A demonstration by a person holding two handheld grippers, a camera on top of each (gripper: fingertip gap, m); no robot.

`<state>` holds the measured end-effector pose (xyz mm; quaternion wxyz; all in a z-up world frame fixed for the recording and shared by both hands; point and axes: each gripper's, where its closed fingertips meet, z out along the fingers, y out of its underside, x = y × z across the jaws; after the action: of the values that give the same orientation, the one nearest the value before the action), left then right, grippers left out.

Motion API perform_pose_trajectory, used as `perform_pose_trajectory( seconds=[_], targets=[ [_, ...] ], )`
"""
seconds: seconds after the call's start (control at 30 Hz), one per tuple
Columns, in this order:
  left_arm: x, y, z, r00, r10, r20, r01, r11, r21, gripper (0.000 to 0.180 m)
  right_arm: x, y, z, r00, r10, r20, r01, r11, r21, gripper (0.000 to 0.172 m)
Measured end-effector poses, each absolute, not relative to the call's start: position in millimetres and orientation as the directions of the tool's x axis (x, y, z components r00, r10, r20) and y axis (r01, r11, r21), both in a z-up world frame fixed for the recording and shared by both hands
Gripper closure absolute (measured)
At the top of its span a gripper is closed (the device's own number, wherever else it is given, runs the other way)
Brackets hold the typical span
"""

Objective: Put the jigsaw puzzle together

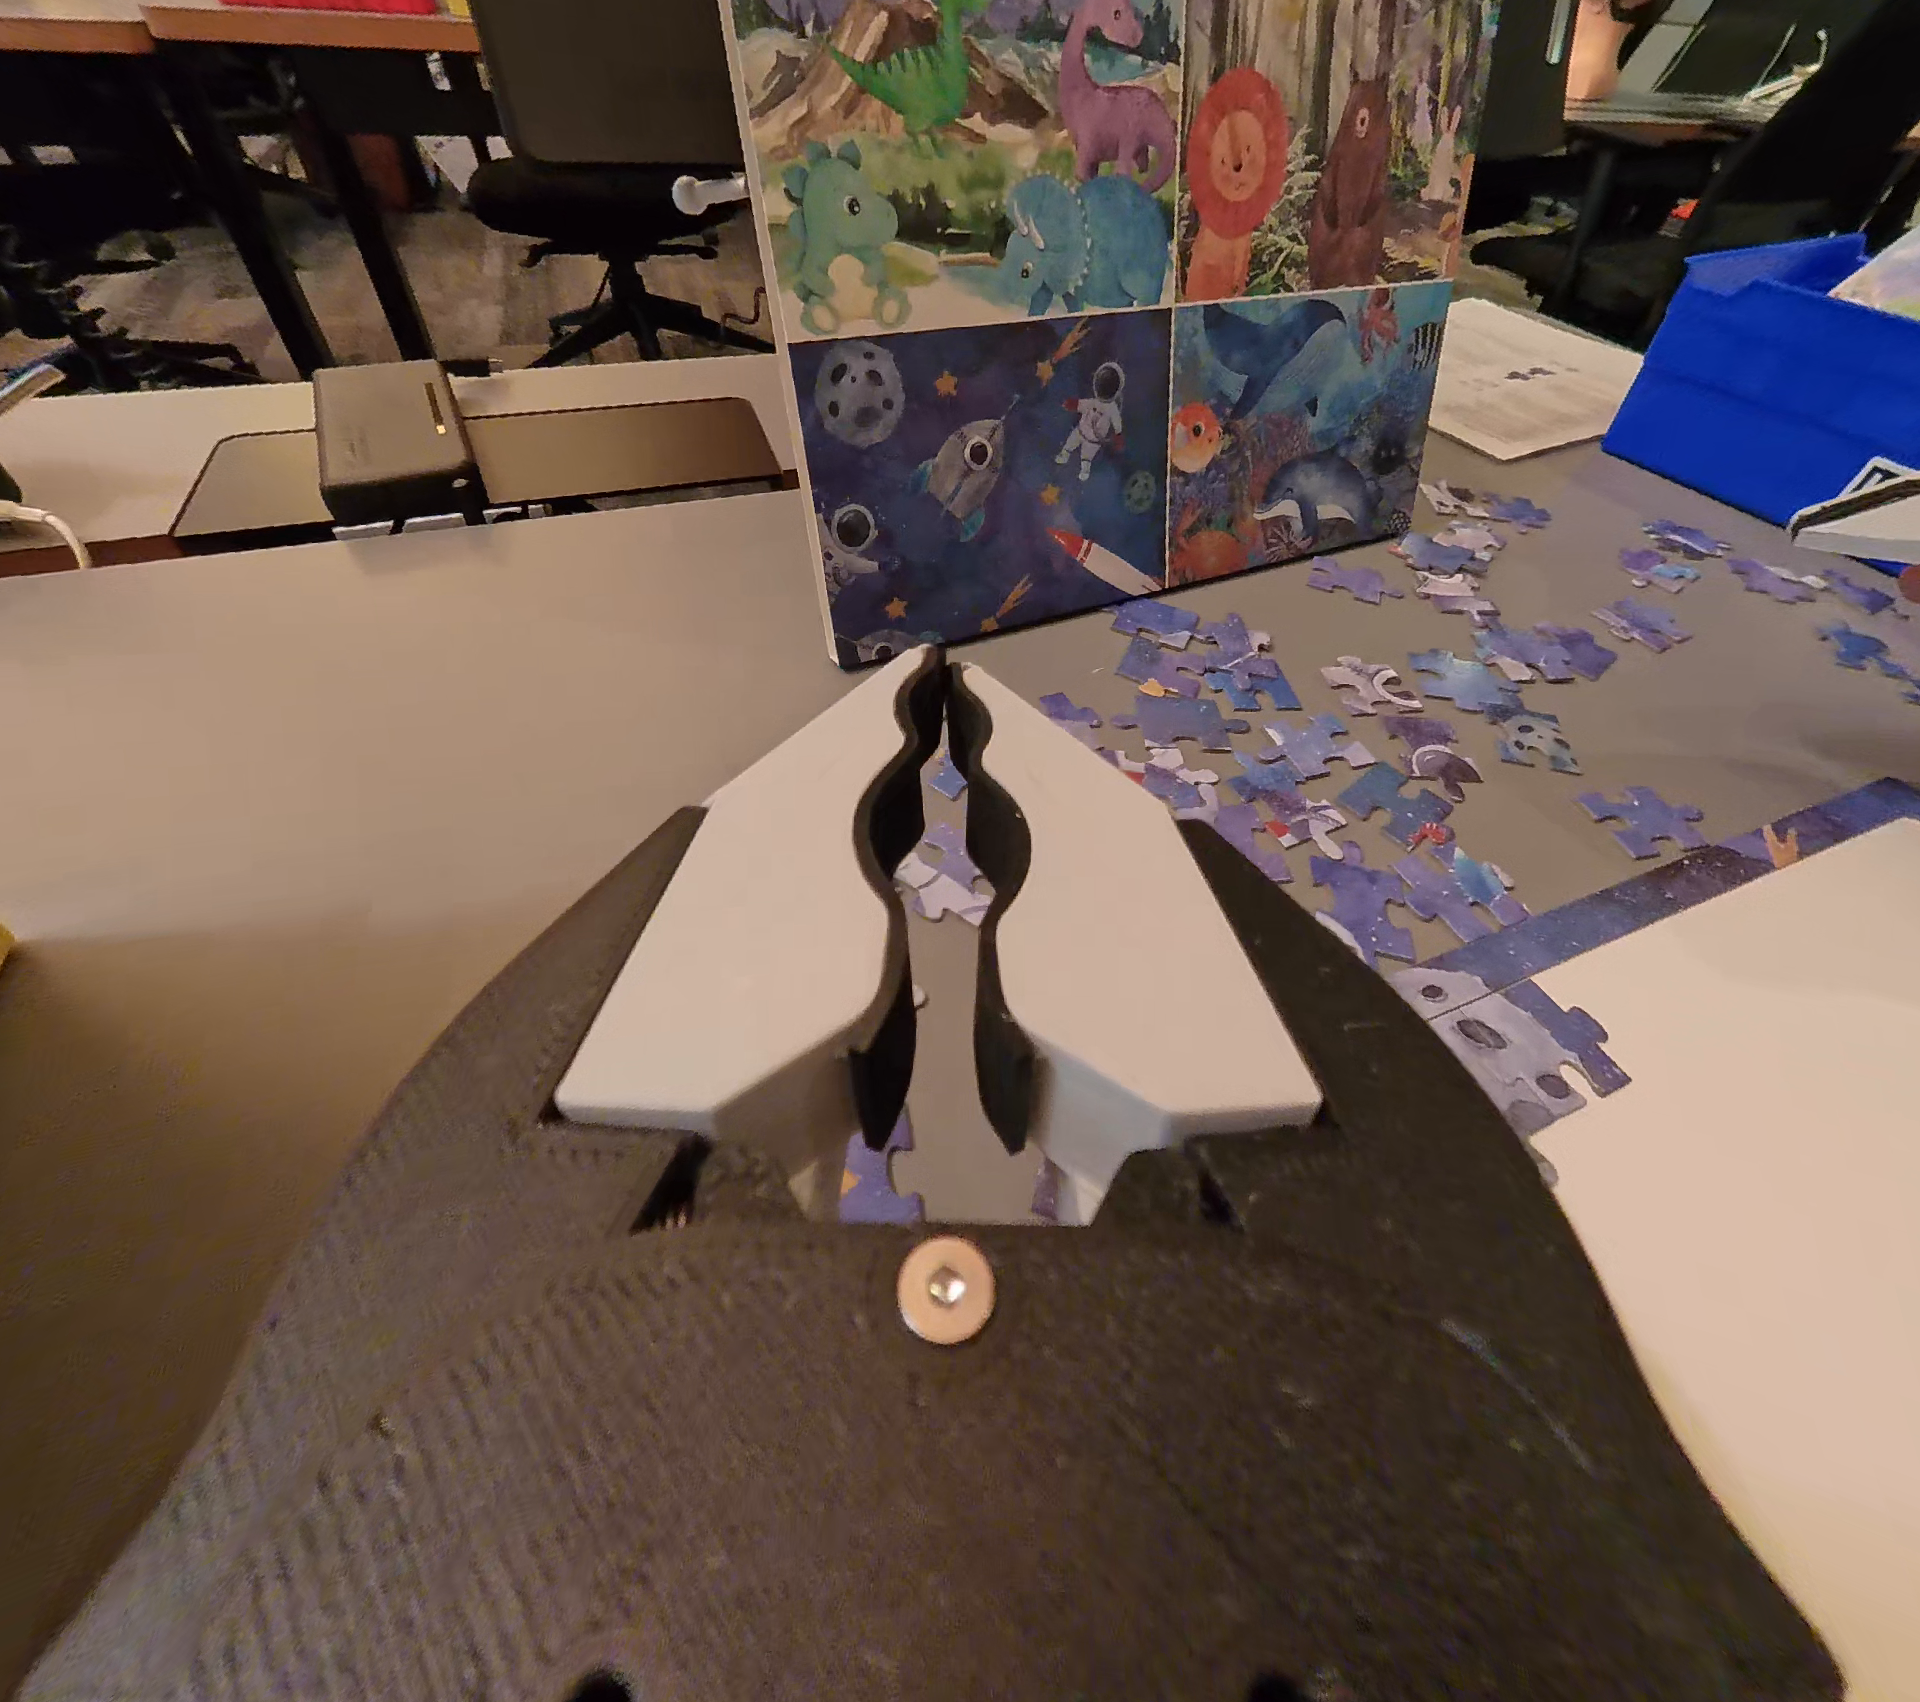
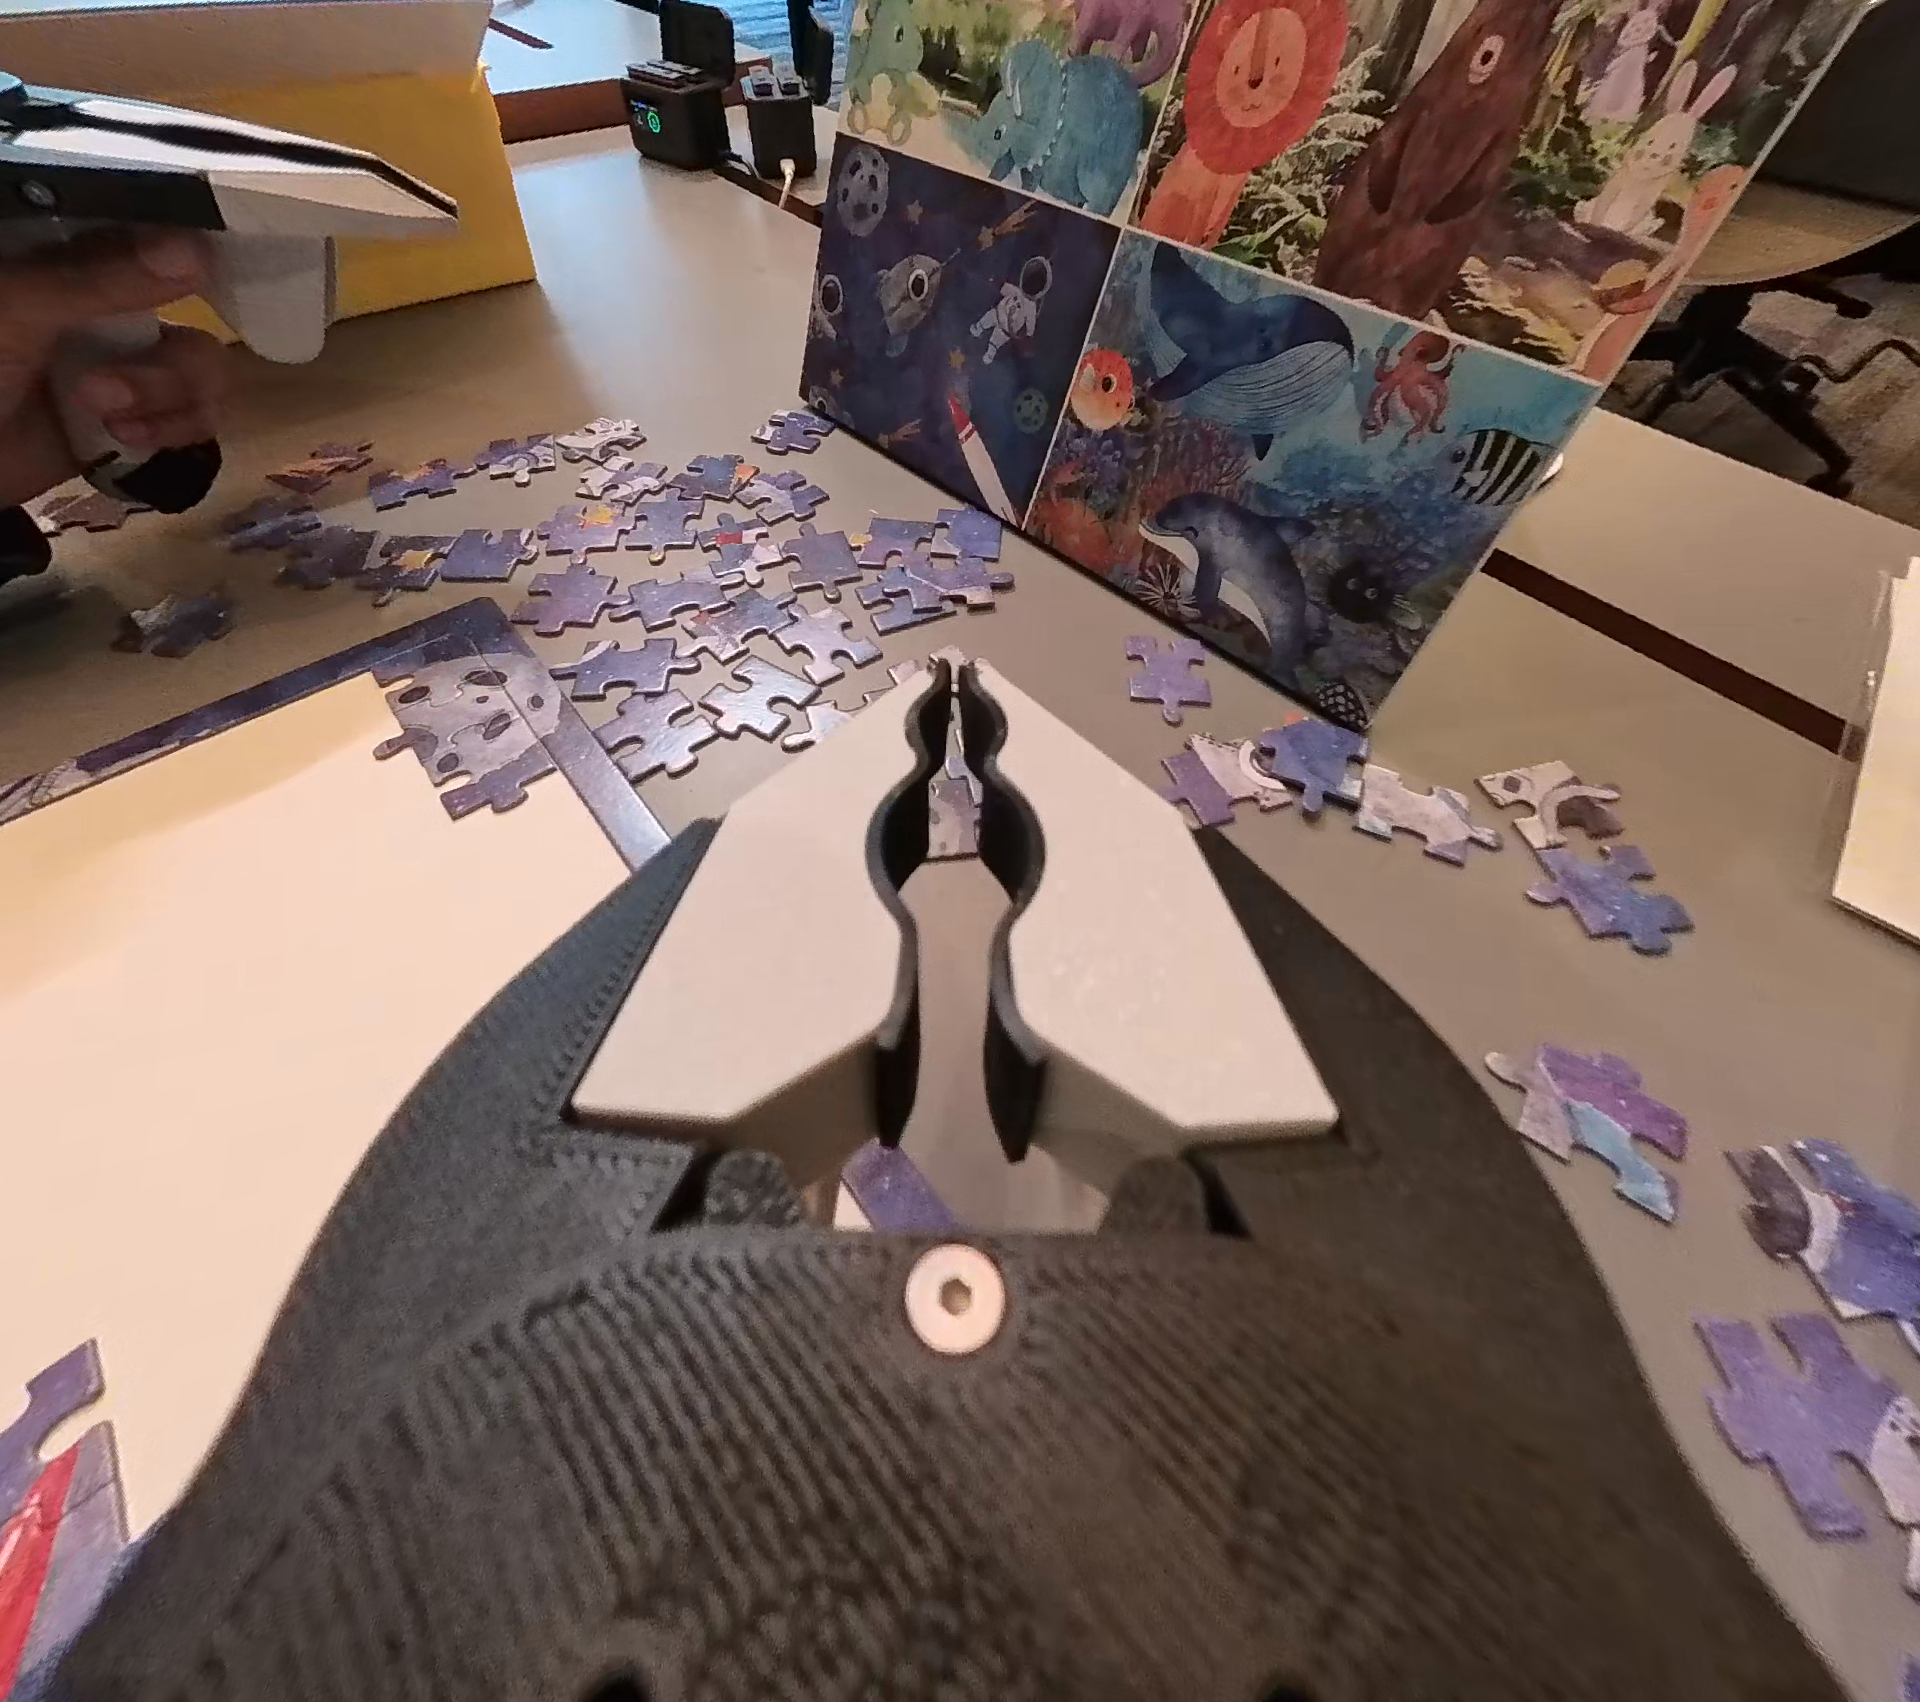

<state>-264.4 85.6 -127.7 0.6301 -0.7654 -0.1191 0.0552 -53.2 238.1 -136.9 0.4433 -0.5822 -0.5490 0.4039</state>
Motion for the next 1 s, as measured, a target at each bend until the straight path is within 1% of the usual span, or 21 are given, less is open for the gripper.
perform_pose_trajectory(
  seconds=[0.27,0.43,0.6,0.8,0.9,1.0],
  targets=[
    [-272,82,-128,0.954,0.293,0.064,0.119,-0.174,-0.977,0.180,-51,240,-130,0.082,0.996,0.018,0.253,-0.003,-0.968,0.172],
    [-276,80,-126,0.946,0.317,0.064,0.121,-0.165,-0.979,0.180,-39,259,-113,0.156,0.987,0.041,0.209,0.008,-0.978,0.172],
    [-280,78,-125,0.938,0.341,0.062,0.121,-0.153,-0.981,0.180,-25,276,-95,0.204,0.978,-0.043,0.110,-0.067,-0.992,0.172],
    [-281,78,-125,0.936,0.347,0.055,0.115,-0.154,-0.981,0.180,-15,281,-78,0.145,0.971,-0.191,-0.007,-0.192,-0.981,0.169],
    [-285,75,-123,0.927,0.371,0.048,0.109,-0.145,-0.983,0.180,-11,285,-75,0.154,0.969,-0.195,-0.024,-0.194,-0.981,0.168],
    [-301,66,-124,0.886,0.462,0.037,0.117,-0.144,-0.983,0.180,-11,285,-75,0.158,0.969,-0.192,-0.025,-0.191,-0.981,0.168]
  ],
)
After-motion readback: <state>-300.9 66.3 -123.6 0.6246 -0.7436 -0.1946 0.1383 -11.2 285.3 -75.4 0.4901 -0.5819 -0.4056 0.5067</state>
